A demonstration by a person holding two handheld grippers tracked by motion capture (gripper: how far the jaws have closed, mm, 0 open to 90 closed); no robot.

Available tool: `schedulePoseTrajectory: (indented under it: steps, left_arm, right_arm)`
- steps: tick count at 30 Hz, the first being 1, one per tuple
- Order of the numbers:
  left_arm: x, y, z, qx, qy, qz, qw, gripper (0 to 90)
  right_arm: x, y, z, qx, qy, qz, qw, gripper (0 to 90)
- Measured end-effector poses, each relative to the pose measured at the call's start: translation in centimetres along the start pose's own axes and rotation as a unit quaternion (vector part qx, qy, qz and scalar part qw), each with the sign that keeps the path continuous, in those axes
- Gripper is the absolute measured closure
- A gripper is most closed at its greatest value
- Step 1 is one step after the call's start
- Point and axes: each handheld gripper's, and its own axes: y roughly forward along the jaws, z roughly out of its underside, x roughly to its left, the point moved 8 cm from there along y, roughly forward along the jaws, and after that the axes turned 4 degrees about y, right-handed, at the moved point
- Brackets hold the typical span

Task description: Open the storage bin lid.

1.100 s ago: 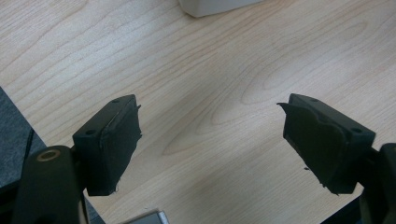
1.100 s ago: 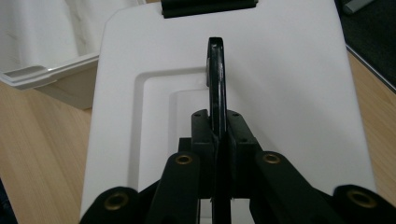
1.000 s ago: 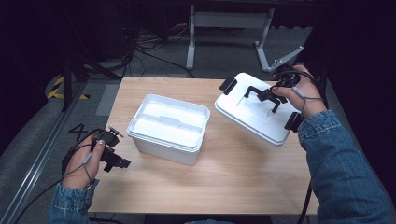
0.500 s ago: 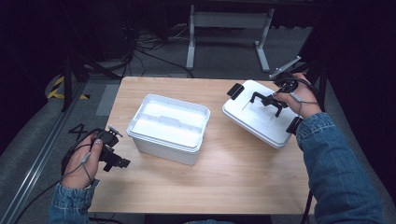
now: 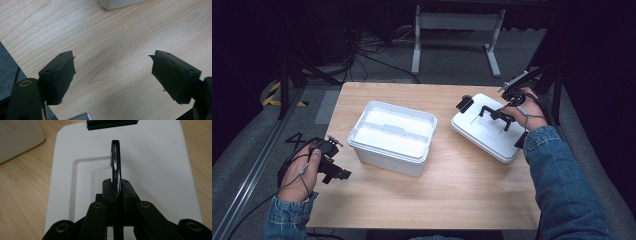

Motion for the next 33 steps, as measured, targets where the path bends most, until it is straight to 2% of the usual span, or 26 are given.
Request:
schedulePoseTrajectory:
  steps: [7,15,27,29,33]
  left_arm:
    - [0.1,-0.1,0.0,0.0,0.0,-0.001,1.0,19.5]
    - [0.2,-0.1,0.1,0.0,0.001,-0.001,1.0,19.5]
    - [0.2,0.0,0.0,0.002,0.004,-0.003,1.0,19.5]
    - [0.2,0.1,0.1,0.004,-0.004,0.0,1.0,19.4]
    - [0.2,0.1,0.1,0.003,-0.004,0.001,1.0,19.4]
  right_arm:
    - [-0.4,2.0,0.8,0.005,0.006,-0.009,0.9999,83.8]
    - [-0.9,3.5,2.0,0.007,0.024,-0.016,0.9996,83.9]
    - [-1.3,4.6,3.0,0.009,0.033,-0.025,0.9991,83.8]
    - [-1.3,4.9,3.3,0.009,0.036,-0.028,0.9989,83.8]
    - [-1.4,5.1,3.5,0.009,0.039,-0.029,0.9988,83.7]
